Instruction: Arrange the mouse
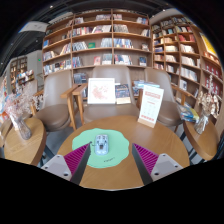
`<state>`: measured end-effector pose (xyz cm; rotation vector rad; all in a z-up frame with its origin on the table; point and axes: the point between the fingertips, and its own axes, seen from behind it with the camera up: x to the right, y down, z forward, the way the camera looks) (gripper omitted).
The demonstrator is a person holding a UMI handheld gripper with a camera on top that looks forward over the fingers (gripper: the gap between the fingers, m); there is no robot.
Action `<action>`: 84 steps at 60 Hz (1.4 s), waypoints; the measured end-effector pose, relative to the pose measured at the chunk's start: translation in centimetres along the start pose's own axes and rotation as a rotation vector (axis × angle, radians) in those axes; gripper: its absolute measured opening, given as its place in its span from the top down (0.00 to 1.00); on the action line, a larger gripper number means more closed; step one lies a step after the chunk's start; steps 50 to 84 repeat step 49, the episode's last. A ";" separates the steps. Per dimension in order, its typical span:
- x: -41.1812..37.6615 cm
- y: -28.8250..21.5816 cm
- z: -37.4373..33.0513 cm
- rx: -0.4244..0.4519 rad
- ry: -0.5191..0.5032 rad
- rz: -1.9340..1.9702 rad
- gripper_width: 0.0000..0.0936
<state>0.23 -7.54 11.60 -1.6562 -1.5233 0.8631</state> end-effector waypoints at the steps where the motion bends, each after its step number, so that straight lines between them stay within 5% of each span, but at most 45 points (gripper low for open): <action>1: 0.2 0.1 -1.1 0.005 -0.002 -0.001 0.08; 24: 5.3 8.5 -17.4 0.022 -0.002 -0.002 0.08; 84: 8.5 9.6 -20.4 0.057 0.022 -0.049 0.09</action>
